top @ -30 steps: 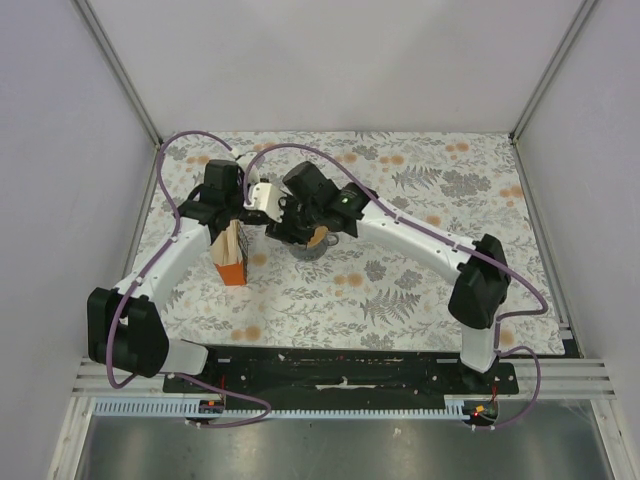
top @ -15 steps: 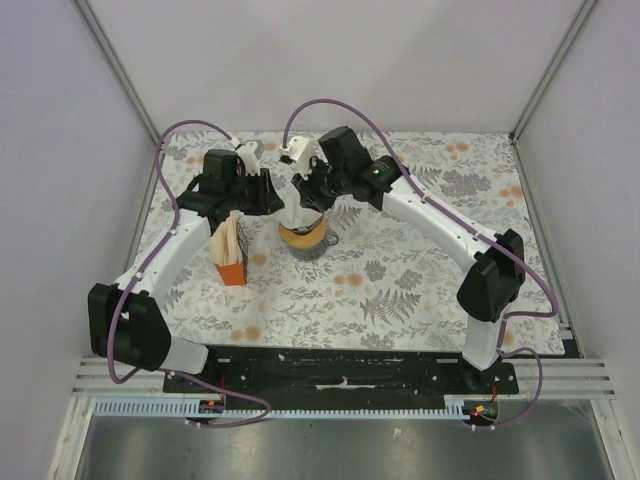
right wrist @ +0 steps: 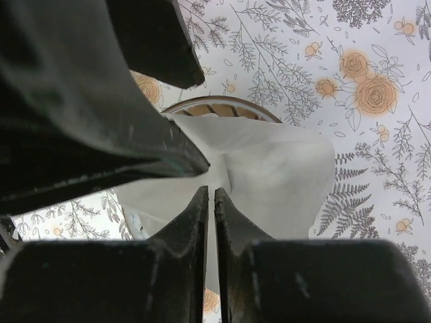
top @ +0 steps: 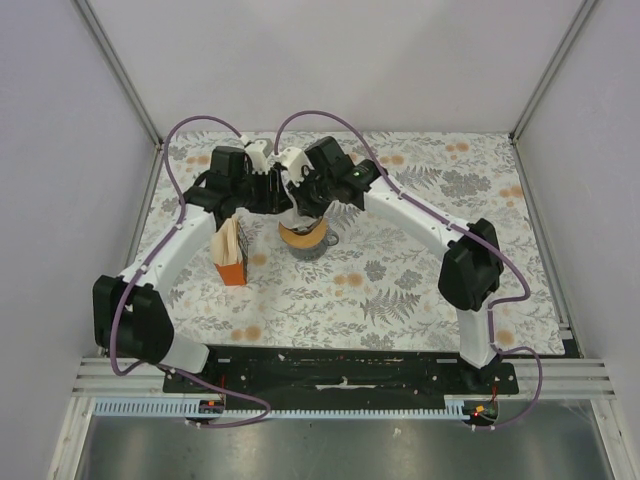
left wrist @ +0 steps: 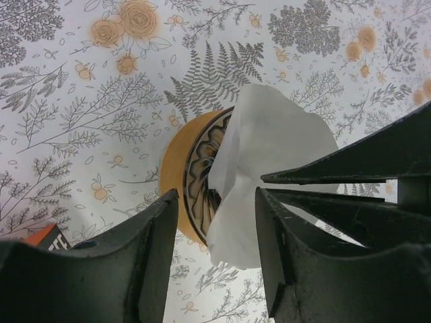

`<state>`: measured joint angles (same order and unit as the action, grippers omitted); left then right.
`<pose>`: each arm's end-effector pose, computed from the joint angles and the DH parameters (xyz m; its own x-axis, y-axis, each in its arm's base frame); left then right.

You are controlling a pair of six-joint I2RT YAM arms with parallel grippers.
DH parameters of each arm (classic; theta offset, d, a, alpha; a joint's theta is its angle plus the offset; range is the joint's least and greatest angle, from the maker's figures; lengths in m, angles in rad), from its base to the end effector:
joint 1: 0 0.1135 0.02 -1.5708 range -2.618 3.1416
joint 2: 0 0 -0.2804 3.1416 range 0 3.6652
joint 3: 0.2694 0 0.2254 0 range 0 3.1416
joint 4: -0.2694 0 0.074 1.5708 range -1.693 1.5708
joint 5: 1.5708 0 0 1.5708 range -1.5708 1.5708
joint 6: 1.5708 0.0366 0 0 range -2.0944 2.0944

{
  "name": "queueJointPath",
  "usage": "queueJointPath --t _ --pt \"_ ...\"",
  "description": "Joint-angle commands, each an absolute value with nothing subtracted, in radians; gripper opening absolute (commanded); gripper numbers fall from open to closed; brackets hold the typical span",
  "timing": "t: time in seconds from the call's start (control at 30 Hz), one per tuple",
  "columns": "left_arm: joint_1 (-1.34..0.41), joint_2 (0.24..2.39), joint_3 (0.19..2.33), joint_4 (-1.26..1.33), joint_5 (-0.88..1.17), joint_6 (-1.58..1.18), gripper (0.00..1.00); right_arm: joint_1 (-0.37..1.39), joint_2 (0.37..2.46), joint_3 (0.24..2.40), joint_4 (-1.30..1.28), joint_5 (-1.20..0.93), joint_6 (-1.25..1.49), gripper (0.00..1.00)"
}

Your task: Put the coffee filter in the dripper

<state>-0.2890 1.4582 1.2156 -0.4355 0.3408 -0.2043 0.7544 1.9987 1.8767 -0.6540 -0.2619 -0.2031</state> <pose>0.2824 -0.0967 0.3301 -0.6939 0.0068 -0.7200 0.3853 0.8482 -0.3633 0.3122 0.3064 0.3251 -0.3393 -0.5863 -0.7356 -0.8827 0.4687 0.0337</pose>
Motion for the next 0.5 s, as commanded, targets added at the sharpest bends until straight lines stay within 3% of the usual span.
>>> queueJointPath --t 0.0,0.13,0.2,0.27,0.47 --pt "-0.319 1.476 1.266 -0.408 0.353 -0.141 0.57 0.758 2.022 1.917 -0.655 -0.291 -0.166 0.13" --pt "-0.336 1.502 1.262 -0.417 0.302 -0.117 0.57 0.758 2.031 1.916 -0.657 -0.318 -0.147 0.11" --pt "-0.342 1.508 1.262 -0.416 0.263 -0.106 0.49 0.759 2.029 1.908 -0.655 -0.321 -0.14 0.09" --pt "-0.344 1.511 1.262 -0.417 0.22 -0.101 0.33 0.759 2.019 1.896 -0.653 -0.322 -0.137 0.08" --pt "-0.344 1.497 1.244 -0.411 0.169 -0.081 0.13 0.759 1.971 1.844 -0.64 -0.299 -0.14 0.06"
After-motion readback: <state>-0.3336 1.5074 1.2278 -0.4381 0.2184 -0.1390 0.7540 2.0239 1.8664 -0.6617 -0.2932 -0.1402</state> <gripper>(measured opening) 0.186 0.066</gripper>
